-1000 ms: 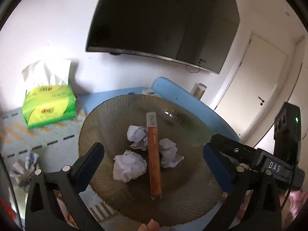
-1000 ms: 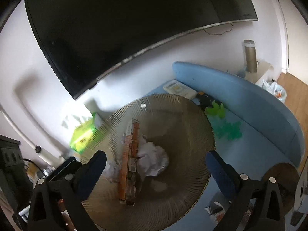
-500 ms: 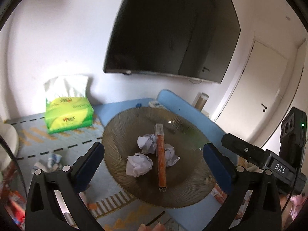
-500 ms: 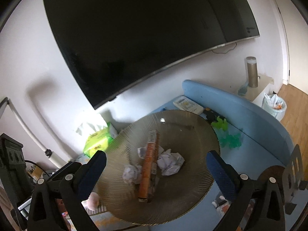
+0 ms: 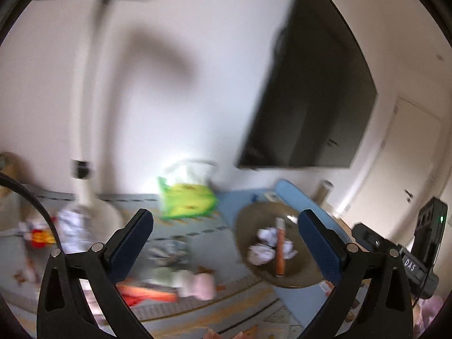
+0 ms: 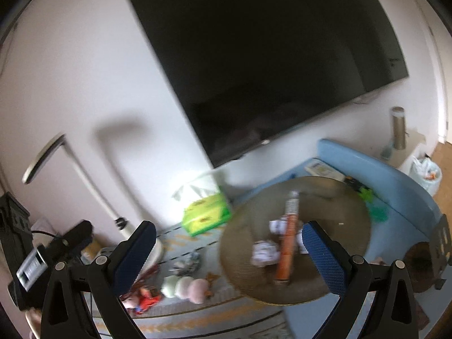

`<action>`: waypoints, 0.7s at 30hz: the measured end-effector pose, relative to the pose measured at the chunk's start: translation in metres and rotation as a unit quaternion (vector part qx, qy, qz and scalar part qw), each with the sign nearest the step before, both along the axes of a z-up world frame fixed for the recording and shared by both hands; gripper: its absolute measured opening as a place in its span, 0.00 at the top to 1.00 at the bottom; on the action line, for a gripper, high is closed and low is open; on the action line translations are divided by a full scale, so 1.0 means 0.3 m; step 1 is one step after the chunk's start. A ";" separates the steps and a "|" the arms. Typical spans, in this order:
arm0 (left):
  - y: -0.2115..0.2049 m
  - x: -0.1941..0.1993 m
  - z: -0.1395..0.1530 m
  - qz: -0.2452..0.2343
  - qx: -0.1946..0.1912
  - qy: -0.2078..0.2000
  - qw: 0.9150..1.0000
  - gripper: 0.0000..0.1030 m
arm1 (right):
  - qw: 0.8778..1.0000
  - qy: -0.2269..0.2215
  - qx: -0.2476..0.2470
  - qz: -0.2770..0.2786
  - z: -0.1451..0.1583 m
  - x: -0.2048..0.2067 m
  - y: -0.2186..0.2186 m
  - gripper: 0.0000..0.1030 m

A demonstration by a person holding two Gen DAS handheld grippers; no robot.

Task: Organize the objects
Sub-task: 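Move both grippers back to the desk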

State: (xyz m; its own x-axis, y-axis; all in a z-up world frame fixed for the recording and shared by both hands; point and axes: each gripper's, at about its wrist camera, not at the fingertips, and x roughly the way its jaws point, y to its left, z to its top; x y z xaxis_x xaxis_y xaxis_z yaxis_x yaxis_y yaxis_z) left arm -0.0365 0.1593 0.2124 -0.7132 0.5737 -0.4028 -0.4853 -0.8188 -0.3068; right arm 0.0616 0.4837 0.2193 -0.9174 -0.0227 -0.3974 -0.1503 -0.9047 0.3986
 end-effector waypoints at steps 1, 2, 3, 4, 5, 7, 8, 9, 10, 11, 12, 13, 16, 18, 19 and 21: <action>-0.053 0.001 0.012 0.017 -0.005 -0.002 1.000 0.00 | 1.000 0.002 0.005 0.008 0.008 -0.003 -0.031 0.00; -0.099 0.001 0.022 0.032 -0.012 -0.003 0.999 0.00 | 1.000 0.003 0.009 0.014 0.013 -0.007 -0.056 0.00; -0.144 0.001 0.026 0.050 -0.020 -0.002 0.999 0.00 | 1.000 0.005 0.013 0.020 0.015 -0.011 -0.082 0.00; -0.196 0.000 0.029 0.072 -0.029 0.000 0.997 0.00 | 0.999 0.004 0.019 0.029 0.013 -0.019 -0.118 0.00; -0.249 -0.003 0.027 0.095 -0.039 0.001 0.995 0.00 | 0.999 0.002 0.024 0.036 0.008 -0.027 -0.145 0.00; -0.341 -0.013 0.010 0.134 -0.055 -0.002 0.990 0.00 | 0.998 -0.009 0.037 0.054 -0.012 -0.049 -0.204 0.00; -0.388 -0.020 -0.005 0.152 -0.059 -0.008 0.987 0.00 | 0.996 -0.018 0.047 0.067 -0.031 -0.064 -0.240 0.00; -0.437 -0.033 -0.024 0.170 -0.060 -0.019 0.983 0.00 | 0.995 -0.026 0.056 0.079 -0.047 -0.078 -0.269 0.00; -0.489 -0.051 -0.052 0.188 -0.059 -0.034 0.980 0.00 | 0.993 -0.036 0.065 0.094 -0.067 -0.093 -0.300 0.00; -0.528 -0.071 -0.079 0.202 -0.057 -0.048 0.977 0.00 | 0.990 -0.048 0.077 0.109 -0.094 -0.109 -0.336 0.00; -0.572 -0.091 -0.113 0.214 -0.053 -0.064 0.973 0.00 | 0.986 -0.061 0.091 0.122 -0.123 -0.125 -0.368 0.00; -0.610 -0.111 -0.153 0.226 -0.050 -0.081 0.970 0.00 | 0.983 -0.074 0.104 0.131 -0.148 -0.137 -0.393 0.00; -0.691 -0.157 -0.267 0.254 -0.060 -0.126 0.957 0.00 | 0.970 -0.113 0.150 0.154 -0.253 -0.178 -0.461 0.00; -0.720 -0.179 -0.338 0.263 -0.060 -0.151 0.951 0.00 | 0.961 -0.135 0.172 0.169 -0.315 -0.201 -0.495 0.00; -0.732 -0.202 -0.383 0.265 -0.055 -0.169 0.948 0.00 | 0.957 -0.145 0.181 0.175 -0.344 -0.213 -0.507 0.00; -0.750 -0.223 -0.439 0.266 -0.043 -0.192 0.944 0.00 | 0.947 -0.165 0.200 0.188 -0.396 -0.241 -0.529 0.00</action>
